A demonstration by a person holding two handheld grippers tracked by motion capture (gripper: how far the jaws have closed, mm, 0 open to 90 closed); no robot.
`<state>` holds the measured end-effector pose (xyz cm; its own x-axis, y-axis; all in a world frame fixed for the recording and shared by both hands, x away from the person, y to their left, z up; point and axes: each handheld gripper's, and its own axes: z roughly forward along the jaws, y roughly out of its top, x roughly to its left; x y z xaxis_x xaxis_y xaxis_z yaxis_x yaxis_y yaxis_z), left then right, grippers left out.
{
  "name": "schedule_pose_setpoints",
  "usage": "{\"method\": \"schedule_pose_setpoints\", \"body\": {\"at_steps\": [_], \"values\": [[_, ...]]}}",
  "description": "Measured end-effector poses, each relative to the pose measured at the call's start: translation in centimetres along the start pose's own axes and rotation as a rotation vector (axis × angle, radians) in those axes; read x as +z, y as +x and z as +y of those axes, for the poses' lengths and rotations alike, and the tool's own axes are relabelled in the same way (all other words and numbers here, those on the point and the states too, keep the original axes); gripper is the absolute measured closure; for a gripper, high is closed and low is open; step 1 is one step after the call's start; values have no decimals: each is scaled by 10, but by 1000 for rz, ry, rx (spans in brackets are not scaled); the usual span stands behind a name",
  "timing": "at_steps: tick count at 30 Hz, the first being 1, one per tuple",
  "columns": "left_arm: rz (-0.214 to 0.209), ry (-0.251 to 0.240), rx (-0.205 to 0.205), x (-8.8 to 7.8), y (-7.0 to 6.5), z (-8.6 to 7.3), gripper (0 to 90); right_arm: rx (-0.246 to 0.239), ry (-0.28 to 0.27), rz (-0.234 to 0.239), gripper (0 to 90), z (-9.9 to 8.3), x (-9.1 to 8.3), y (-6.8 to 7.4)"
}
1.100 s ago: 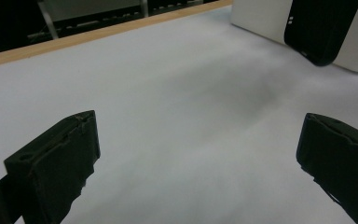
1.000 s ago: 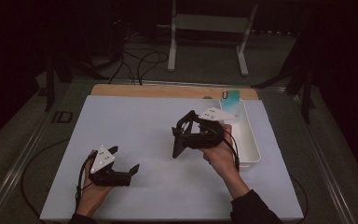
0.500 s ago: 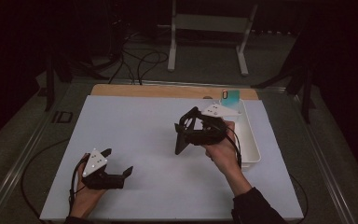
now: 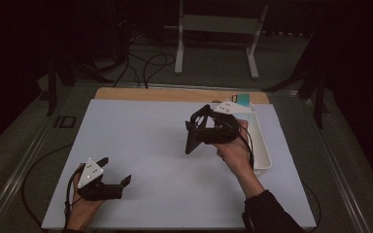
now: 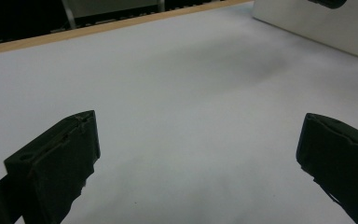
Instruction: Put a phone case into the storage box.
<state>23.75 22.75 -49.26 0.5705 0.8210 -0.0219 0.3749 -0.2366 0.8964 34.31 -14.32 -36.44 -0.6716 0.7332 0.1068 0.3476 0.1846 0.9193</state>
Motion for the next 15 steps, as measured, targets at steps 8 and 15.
{"method": "schedule_pose_setpoints", "body": {"at_steps": [8,15], "values": [[6,-2,-3,0,1,-1,2,19,-12,-18,137,8,0,-9],[7,1,-3,0,1,-1,2,33,-9,-53,138,11,1,-21]]}}
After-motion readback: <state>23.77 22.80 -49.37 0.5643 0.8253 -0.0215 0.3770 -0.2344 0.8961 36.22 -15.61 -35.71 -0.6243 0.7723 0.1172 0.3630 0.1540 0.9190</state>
